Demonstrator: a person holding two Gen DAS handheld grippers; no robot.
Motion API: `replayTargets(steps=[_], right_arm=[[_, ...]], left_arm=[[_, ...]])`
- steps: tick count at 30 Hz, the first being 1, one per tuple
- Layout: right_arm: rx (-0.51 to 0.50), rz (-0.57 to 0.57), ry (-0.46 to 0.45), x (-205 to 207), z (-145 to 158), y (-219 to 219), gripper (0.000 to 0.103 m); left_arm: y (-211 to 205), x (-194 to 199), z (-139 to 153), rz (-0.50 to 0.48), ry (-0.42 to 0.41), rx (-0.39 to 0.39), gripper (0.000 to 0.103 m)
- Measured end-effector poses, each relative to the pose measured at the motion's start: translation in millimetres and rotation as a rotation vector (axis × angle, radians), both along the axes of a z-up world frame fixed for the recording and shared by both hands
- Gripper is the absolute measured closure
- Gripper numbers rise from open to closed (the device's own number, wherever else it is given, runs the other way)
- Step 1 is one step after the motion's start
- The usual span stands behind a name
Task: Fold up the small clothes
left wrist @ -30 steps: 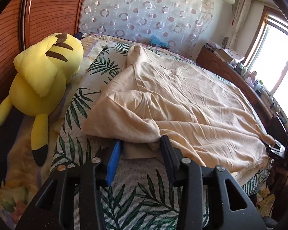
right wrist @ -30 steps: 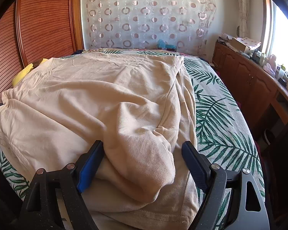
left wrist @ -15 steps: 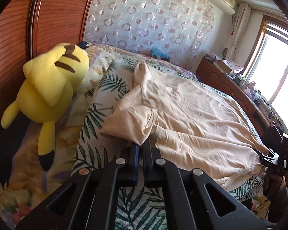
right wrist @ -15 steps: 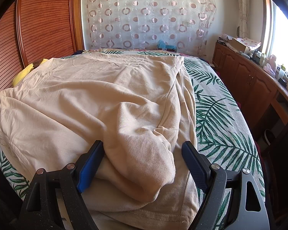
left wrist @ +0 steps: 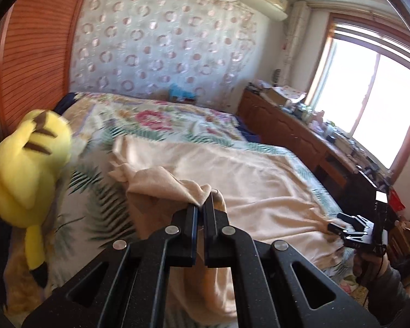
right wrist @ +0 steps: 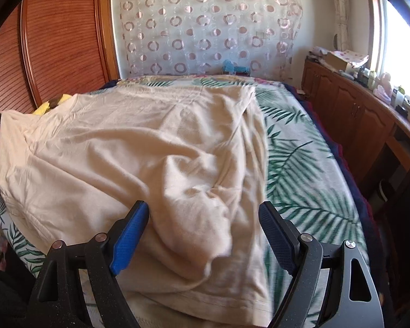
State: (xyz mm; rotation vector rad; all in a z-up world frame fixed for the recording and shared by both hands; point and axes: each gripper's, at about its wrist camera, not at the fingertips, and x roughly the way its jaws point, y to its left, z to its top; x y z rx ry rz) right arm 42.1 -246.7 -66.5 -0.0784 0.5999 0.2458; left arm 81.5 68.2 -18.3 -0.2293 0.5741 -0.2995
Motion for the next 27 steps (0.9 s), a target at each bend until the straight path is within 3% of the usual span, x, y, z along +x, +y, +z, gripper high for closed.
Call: replayTargets(steps=[9, 15, 19, 20, 21, 24, 26, 27], right_arm=[[0.039, -0.094, -0.108, -38, 35, -49, 0.019], [0.054, -0.161, -0.149, -60, 46, -77, 0.019], [0.066, -0.176, -0.153, -69, 46, -86, 0.019], [0.065, -0.174, -0.15, -70, 45, -86, 0.019], [0.061, -0.172, -0.149, -72, 43, -82, 0.019], [0.054, -0.165, -0.146, -72, 42, -79, 0.019], [0.058, -0.163, -0.144, -71, 43, -81, 0.019], [0.06, -0.162, -0.144, -70, 43, -79, 0.019]], left_arm=[[-142, 28, 58, -0.328, -0.086, 0.059, 0.1], [-213, 29, 64, -0.497, -0.052, 0.103, 0.099], [-227, 26, 55, -0.512, -0.046, 0.188, 0.099], [-227, 25, 53, -0.525, -0.035, 0.19, 0.091], [-226, 26, 50, -0.531, -0.023, 0.187, 0.073], [-214, 23, 50, -0.496, -0.036, 0.189, 0.044], [-208, 25, 49, -0.485, -0.027, 0.177, 0.026], [-200, 24, 48, -0.469, -0.031, 0.176, 0.024]])
